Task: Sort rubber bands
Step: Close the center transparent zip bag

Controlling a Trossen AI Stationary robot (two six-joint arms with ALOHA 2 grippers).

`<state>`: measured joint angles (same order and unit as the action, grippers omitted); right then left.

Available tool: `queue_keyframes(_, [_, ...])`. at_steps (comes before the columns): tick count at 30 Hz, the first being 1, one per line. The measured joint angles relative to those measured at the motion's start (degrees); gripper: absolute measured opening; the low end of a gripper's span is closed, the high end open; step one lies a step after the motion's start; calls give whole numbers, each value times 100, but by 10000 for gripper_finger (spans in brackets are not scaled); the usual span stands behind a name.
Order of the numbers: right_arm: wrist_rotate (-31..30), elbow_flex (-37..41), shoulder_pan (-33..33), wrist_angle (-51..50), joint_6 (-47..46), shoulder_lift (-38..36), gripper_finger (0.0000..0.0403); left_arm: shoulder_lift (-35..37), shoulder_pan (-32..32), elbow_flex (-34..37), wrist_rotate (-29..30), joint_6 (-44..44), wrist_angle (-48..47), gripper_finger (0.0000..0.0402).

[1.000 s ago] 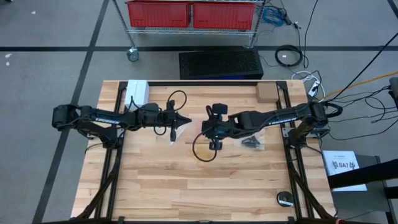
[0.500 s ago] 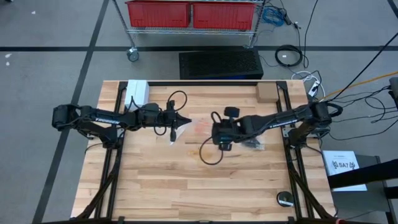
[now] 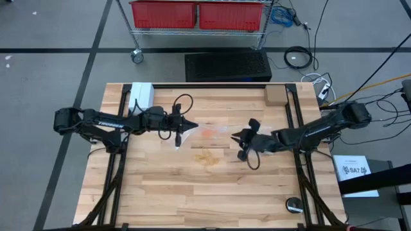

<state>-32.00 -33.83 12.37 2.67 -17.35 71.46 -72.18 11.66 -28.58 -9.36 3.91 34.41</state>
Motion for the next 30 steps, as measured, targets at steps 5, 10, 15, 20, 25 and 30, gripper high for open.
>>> queue_keyframes(5, [-398,851,-107,1786,193,65,48,0,0,0,-68,81,-17,0])
queue_keyframes(10, [-116,934,-208,2377,215,79,75,0,0,0,-70,104,-41,0])
queue_keyframes(15, [-71,934,-406,2526,30,238,113,0,0,0,-84,104,-33,0])
queue_keyframes(20, [487,934,-618,2783,44,502,120,0,0,0,-91,104,-26,0])
queue_keyframes(25, [703,934,-718,3446,441,822,81,0,0,0,-92,104,-24,0])
queue_keyframes(30, [764,907,-707,3871,683,909,12,0,-17,0,-92,95,87,0])
